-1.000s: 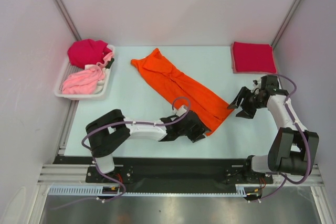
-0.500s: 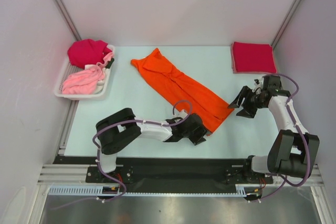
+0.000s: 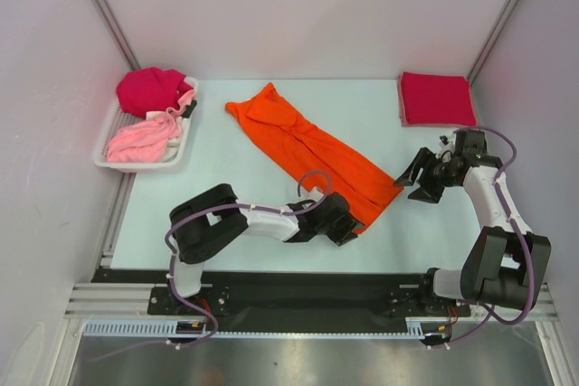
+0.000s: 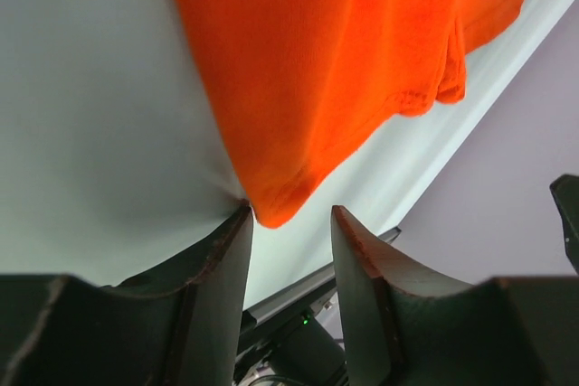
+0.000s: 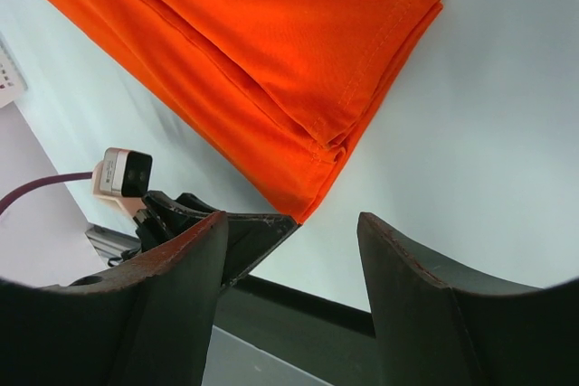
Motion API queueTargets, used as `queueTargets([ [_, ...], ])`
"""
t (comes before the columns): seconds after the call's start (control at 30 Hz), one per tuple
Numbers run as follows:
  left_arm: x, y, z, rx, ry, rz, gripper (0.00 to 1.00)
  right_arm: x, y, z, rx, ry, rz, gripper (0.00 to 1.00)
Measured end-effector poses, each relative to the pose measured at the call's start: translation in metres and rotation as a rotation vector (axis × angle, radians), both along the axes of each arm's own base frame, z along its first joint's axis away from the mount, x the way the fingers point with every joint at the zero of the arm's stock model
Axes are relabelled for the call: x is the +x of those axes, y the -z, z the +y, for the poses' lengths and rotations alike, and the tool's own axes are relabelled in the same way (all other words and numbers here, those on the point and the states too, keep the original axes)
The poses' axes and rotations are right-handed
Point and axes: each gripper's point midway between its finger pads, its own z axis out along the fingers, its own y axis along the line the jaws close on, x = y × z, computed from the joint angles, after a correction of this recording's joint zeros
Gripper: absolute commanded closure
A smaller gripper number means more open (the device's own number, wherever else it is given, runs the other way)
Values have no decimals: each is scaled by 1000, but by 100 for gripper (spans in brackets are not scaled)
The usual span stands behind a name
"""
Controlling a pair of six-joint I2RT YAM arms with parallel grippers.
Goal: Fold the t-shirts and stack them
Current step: Fold the tshirt
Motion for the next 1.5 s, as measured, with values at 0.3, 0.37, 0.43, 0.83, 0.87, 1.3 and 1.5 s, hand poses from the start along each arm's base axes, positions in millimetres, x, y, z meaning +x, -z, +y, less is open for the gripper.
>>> queueTargets([
  [0.3, 10, 3, 2, 18, -28, -11, 61, 0, -5, -1, -3, 5, -19, 35],
  [0.37, 11, 3, 1, 18, -29, -12, 72, 0, -5, -1, -3, 6, -19, 35],
  [0.43, 11, 8, 2, 30, -26, -9, 86, 0, -5, -1, -1, 8, -19, 35],
  [0.83, 1, 11, 27, 68, 70, -29, 100, 3, -5, 2, 13, 9, -20, 35],
  [0.87, -2, 11, 37, 73, 79, -29, 100, 3, -4, 3, 16, 3, -16, 34],
  [1.3, -48, 13, 160, 276, 235, -77, 100, -10, 26, 70, 37, -208, 51, 34],
  [1.5, -85, 14, 221, 256, 222, -86, 99, -7, 35, 106, 61, -273, 52, 35],
])
